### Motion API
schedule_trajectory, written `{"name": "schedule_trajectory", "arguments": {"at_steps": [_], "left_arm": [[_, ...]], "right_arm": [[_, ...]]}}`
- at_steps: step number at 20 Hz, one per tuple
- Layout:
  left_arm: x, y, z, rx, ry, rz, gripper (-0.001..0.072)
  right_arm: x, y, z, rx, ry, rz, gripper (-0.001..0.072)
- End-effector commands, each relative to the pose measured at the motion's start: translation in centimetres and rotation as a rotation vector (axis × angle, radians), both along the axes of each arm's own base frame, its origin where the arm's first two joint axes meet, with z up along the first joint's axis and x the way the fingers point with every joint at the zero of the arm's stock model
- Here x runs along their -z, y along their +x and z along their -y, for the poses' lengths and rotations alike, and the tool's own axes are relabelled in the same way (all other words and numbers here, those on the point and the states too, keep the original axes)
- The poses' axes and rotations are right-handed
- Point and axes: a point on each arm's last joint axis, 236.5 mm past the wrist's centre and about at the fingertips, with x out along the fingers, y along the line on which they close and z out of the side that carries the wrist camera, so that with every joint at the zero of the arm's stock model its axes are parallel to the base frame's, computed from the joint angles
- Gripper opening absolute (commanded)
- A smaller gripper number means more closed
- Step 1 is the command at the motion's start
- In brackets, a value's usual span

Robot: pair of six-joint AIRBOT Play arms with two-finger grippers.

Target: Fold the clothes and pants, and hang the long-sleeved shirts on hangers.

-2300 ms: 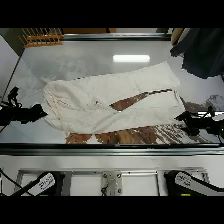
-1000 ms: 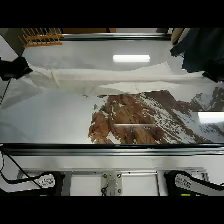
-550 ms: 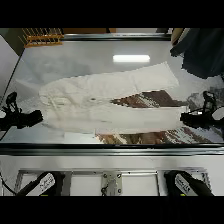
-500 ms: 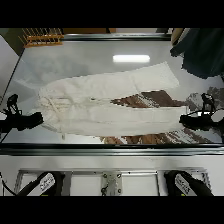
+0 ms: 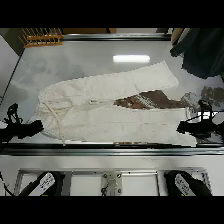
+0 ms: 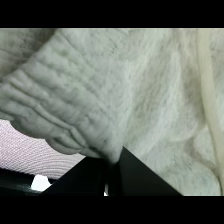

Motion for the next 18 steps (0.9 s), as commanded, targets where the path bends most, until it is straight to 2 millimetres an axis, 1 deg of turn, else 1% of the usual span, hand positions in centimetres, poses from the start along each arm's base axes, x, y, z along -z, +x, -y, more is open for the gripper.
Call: {"name": "schedule_trajectory", "arguments": {"at_steps": [1, 2, 3, 4, 5, 7, 8, 10, 12, 14, 16, 18], "left_arm": [[0.1, -0.1, -0.1, -0.002, 0.002, 0.000, 0.0030], [0.1, -0.1, -0.1, -0.003, 0.002, 0.001, 0.0030], [0.1, -0.1, -0.1, -0.003, 0.002, 0.001, 0.0030], [0.1, -0.1, -0.1, -0.003, 0.002, 0.001, 0.0030], [0.1, -0.1, -0.1, -0.003, 0.002, 0.001, 0.0030], [0.1, -0.1, 0.0, -0.002, 0.000, -0.001, 0.0030], [0.1, -0.1, 0.0, -0.002, 0.000, -0.002, 0.0030], [0.1, -0.1, 0.0, -0.002, 0.000, -0.002, 0.0030], [0.1, -0.1, 0.0, -0.002, 0.000, -0.001, 0.0029], [0.1, -0.1, -0.1, -0.002, 0.000, -0.001, 0.0030], [0.1, 0.0, 0.0, -0.004, -0.001, 0.002, 0.0030], [0.0, 0.1, 0.1, -0.006, -0.007, 0.005, 0.0030]], "right_arm": [[-5.0, 3.6, 1.5, 0.129, -0.019, 0.115, 0.0692], [-6.6, 6.1, 2.2, 0.176, -0.020, 0.200, 0.0668], [-7.6, 8.6, 2.7, 0.199, -0.013, 0.263, 0.0618], [-7.8, 11.2, 3.0, 0.220, 0.017, 0.304, 0.0594], [-7.4, 13.7, 3.0, 0.237, 0.060, 0.321, 0.0592], [-5.2, 19.1, 3.0, 0.291, 0.170, 0.340, 0.0591], [-3.7, 21.7, 2.9, 0.323, 0.232, 0.343, 0.0591], [-0.8, 26.2, 2.5, 0.386, 0.343, 0.350, 0.0591], [2.0, 29.5, 2.3, 0.435, 0.405, 0.360, 0.0588], [4.3, 31.7, 2.2, 0.462, 0.416, 0.380, 0.0586], [5.6, 33.3, 1.8, 0.467, 0.400, 0.413, 0.0586], [6.3, 34.5, 1.2, 0.464, 0.378, 0.448, 0.0585]]}}
